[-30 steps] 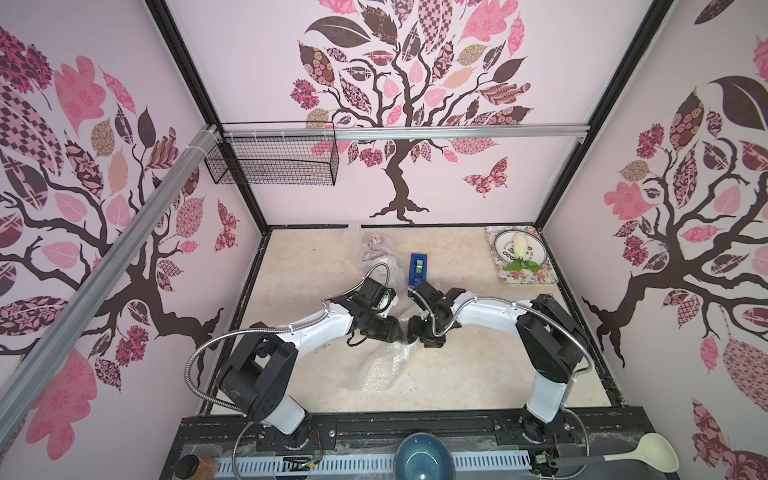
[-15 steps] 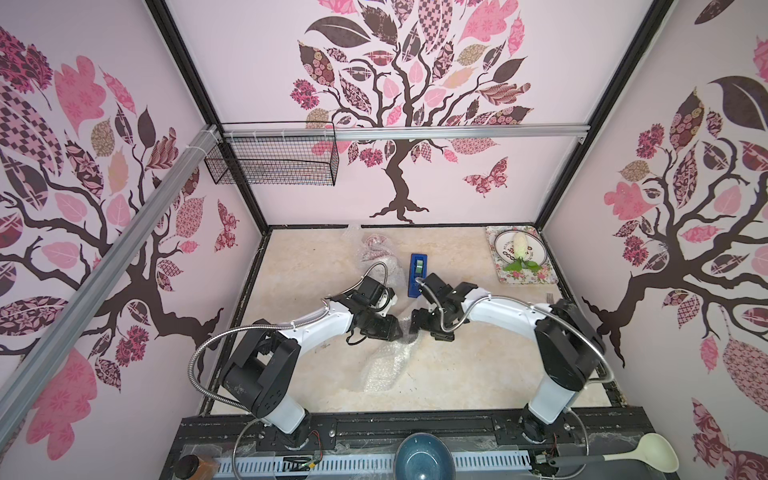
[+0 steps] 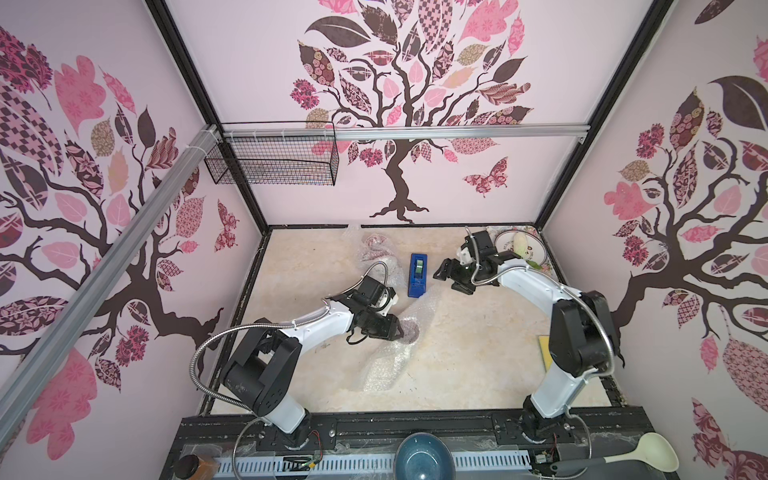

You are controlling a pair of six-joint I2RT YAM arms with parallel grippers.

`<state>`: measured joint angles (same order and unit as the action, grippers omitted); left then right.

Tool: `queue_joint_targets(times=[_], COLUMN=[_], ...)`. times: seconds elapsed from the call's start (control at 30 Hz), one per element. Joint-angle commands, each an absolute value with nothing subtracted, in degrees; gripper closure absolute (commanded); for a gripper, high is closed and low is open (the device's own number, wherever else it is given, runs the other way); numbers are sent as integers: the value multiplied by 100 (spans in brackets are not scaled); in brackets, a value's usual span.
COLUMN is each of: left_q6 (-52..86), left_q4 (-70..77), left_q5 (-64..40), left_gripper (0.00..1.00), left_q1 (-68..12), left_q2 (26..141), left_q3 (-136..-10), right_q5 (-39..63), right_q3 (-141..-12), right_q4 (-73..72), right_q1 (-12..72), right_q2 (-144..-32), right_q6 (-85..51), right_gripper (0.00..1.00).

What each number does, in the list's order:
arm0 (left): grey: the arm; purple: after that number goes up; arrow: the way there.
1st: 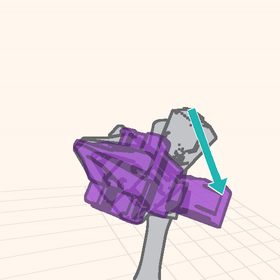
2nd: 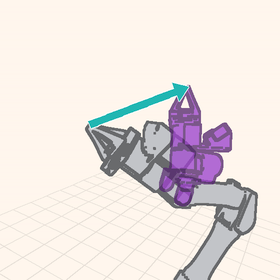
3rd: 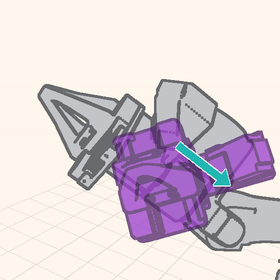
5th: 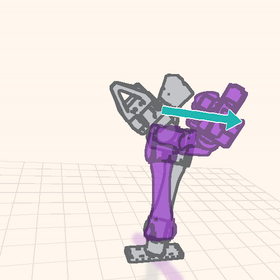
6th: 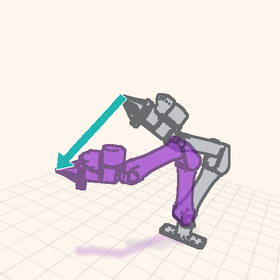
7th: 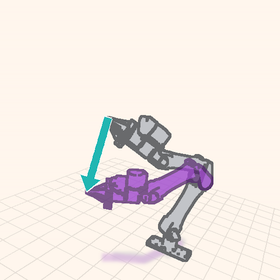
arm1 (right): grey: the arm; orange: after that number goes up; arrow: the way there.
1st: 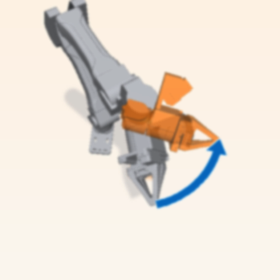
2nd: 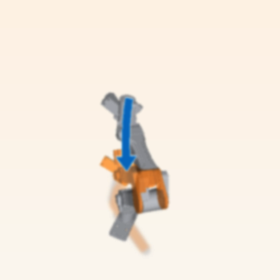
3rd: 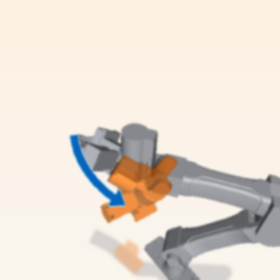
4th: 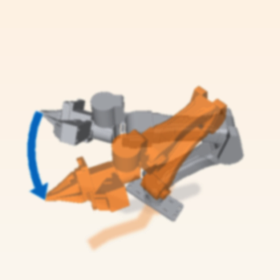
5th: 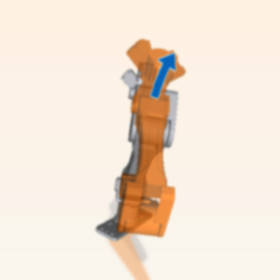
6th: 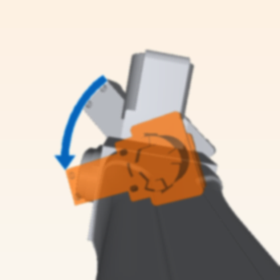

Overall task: Wrap mugs in bubble wrap
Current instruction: Wrap the mug in bubble wrap.

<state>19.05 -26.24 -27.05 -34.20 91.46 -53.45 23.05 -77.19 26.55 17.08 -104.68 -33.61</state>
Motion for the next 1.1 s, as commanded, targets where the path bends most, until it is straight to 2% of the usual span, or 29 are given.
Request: queue_joint_targets(times=[0.0,0.1,0.2,0.27,0.37,0.43,0.73,1.07], left_q6=[1882,1890,1897,1883,1864,1861,1907,1986], left_q4=[-2468,-2457,-2444,-2461,-2472,-2496,-2496,-2459], left_q5=[-2812,-2821,-2827,-2811,-2796,-2791,-2773,-2755], left_gripper=[55,55,55,55,55,55,55,55], left_q1=[-3417,-3414,-3411,-3412,-3413,-3416,-3410,-3416], left_q2=[9154,9174,9215,9232,9236,9254,9272,9315], left_q3=[-5421,-5449,-5493,-5511,-5544,-5571,-5604,-5647], right_q5=[2621,2579,2513,2505,2548,2591,3638,4021], right_q3=[-7982,-7986,-8024,-8015,-7996,-7871,-6591,-5469], right_q4=[2534,2375,2384,2364,2364,2281,906,54], right_q1=[1696,1690,1687,1687,1688,1687,1917,3344], right_q2=[-10931,-11093,-11236,-11269,-11195,-10990,-9147,-7946], right_q6=[-2918,-2909,-2929,-2996,-3058,-3116,-3849,-4234], right_gripper=[27,33,43,58,87,100,100,100])
